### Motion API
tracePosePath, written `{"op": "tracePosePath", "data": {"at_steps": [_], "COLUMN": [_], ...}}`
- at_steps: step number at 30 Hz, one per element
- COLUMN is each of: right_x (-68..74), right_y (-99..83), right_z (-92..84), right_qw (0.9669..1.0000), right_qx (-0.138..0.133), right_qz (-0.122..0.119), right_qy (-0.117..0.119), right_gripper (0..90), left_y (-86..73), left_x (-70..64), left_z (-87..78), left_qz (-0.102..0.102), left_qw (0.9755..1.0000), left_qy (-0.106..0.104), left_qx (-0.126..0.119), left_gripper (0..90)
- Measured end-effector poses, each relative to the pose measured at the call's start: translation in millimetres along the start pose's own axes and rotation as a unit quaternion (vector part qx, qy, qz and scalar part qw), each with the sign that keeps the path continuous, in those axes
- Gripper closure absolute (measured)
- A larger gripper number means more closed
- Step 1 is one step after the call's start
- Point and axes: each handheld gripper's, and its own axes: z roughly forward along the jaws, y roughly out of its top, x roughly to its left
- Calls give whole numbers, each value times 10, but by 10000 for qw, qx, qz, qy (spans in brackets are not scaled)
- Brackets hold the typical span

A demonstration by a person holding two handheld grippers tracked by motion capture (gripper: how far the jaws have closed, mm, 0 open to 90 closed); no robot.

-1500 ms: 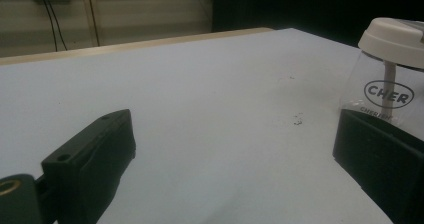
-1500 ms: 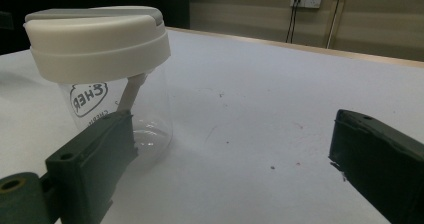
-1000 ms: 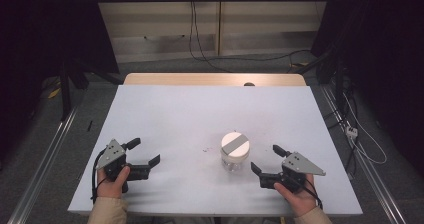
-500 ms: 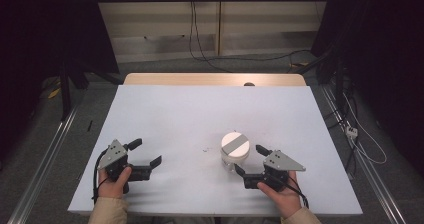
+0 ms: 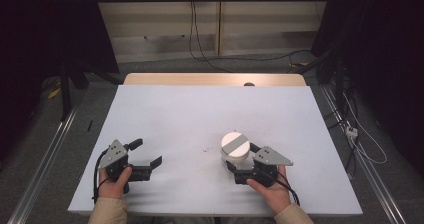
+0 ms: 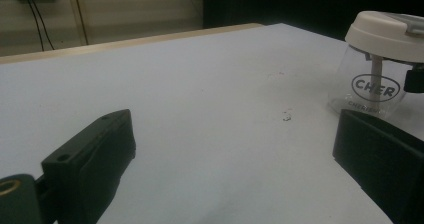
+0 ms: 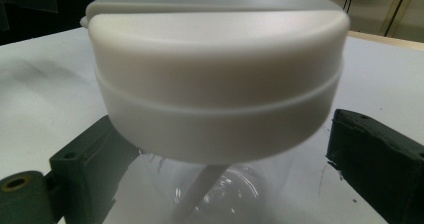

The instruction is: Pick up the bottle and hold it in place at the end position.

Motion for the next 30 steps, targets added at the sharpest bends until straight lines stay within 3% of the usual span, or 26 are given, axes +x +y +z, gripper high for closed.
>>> {"op": "tracePosePath", "data": {"at_steps": [16,30], "right_x": [82,68], "right_y": [46,84], "right_z": [232,260], "right_qw": [10000,9999], "right_qx": [57,3], "right_qz": [10,-109], "right_qy": [46,-19], "right_gripper": [99,182], "left_y": [-5,-5], "left_x": [8,8], "left_z": [8,13], "left_qz": [40,37], "left_qw": [10000,9999], "left_qy": [-69,-95], "left_qx": [39,39], "left_gripper": [31,31]}}
